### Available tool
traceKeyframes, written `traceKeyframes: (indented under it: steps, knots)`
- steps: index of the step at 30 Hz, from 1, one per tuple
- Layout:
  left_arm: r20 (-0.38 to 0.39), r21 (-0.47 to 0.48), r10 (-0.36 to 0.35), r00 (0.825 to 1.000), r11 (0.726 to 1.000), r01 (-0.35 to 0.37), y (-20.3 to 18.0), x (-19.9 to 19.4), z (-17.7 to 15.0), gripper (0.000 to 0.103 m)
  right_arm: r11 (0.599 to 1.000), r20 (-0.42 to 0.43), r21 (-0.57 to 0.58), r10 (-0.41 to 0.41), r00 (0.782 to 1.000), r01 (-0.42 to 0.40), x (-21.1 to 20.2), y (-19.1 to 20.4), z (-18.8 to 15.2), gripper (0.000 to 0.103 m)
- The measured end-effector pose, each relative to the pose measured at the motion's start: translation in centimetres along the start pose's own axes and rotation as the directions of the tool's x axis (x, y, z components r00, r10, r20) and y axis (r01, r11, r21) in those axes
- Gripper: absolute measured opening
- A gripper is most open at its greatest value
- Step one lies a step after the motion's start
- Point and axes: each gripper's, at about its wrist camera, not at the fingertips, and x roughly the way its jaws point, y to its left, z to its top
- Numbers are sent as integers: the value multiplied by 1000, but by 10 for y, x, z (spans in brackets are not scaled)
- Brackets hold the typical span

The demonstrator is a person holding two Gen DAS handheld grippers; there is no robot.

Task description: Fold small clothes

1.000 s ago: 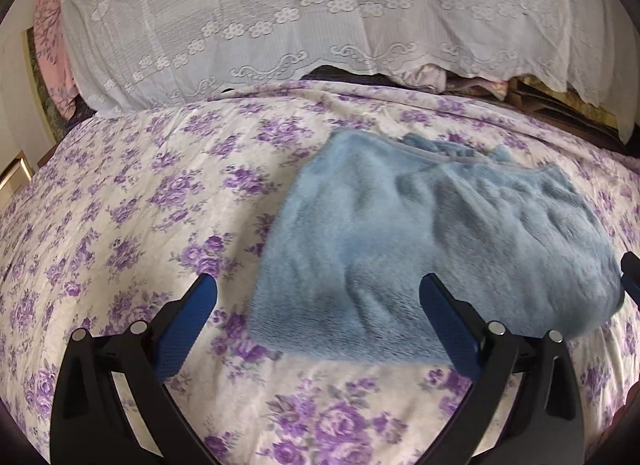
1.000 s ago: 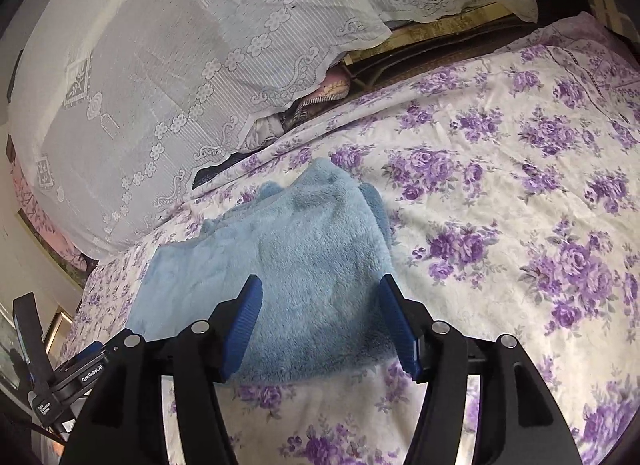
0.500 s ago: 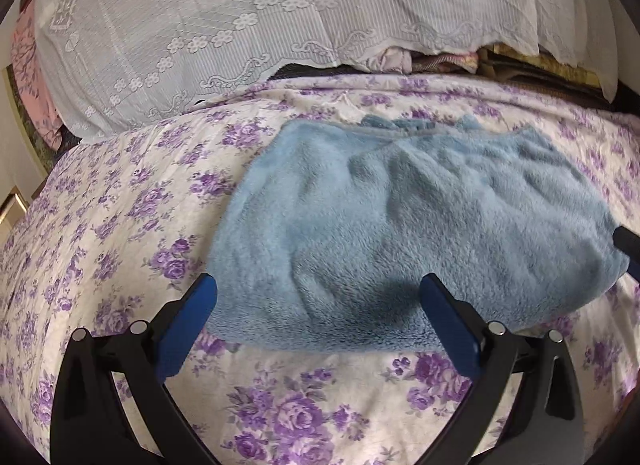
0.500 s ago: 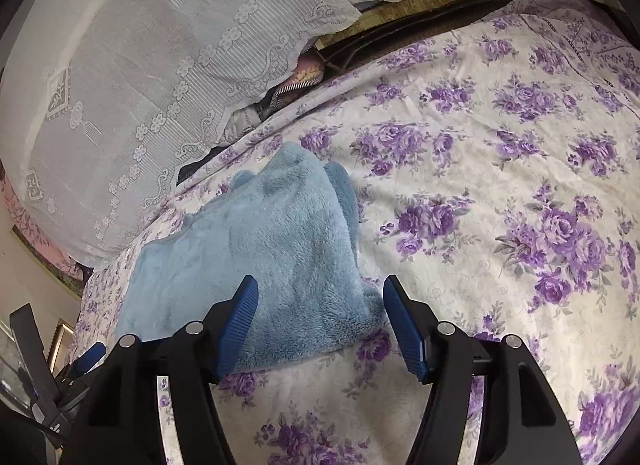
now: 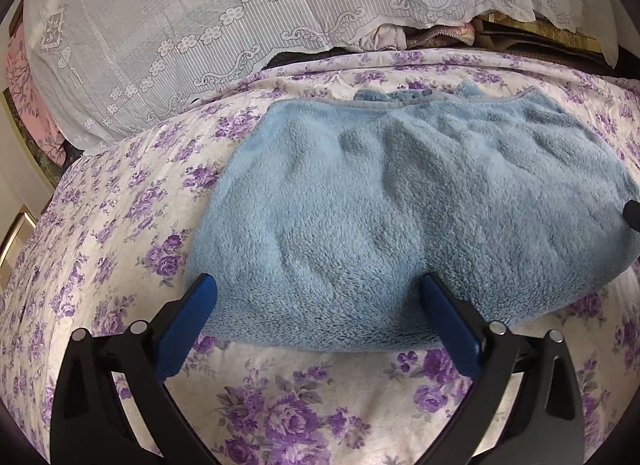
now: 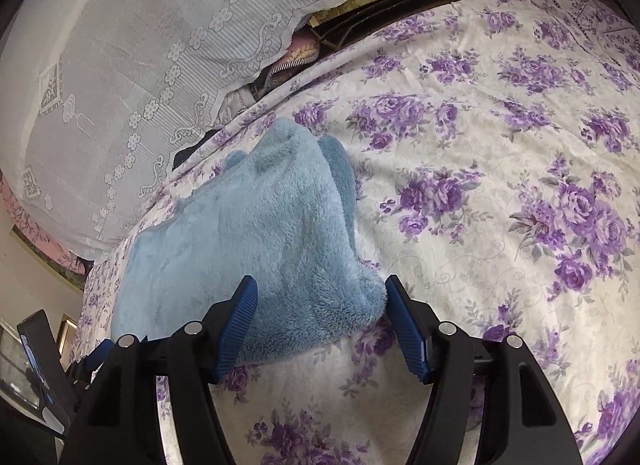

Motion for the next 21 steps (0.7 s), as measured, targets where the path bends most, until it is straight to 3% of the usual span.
traceKeyframes:
  steps: [7,18,20,21]
  knots:
    - [19,-35,-40,999,999,40,7,-6,4,99,999,-11,24,25,1000,-24,8,-1,5,66]
    - [6,13,-7,1000,1000,7,-9,0,5,99,983,-58,125,141,988,-133,41,-17,40,66]
    - [13,0,-10,1000,1000,10,-8,-2,8,99,983,-63,119,149,987,-141,44,-17,43,64]
    - [16,-3,-13,1000,1000,13,-8,-3,9,99,983,-65,114,150,987,-142,45,-17,44,59]
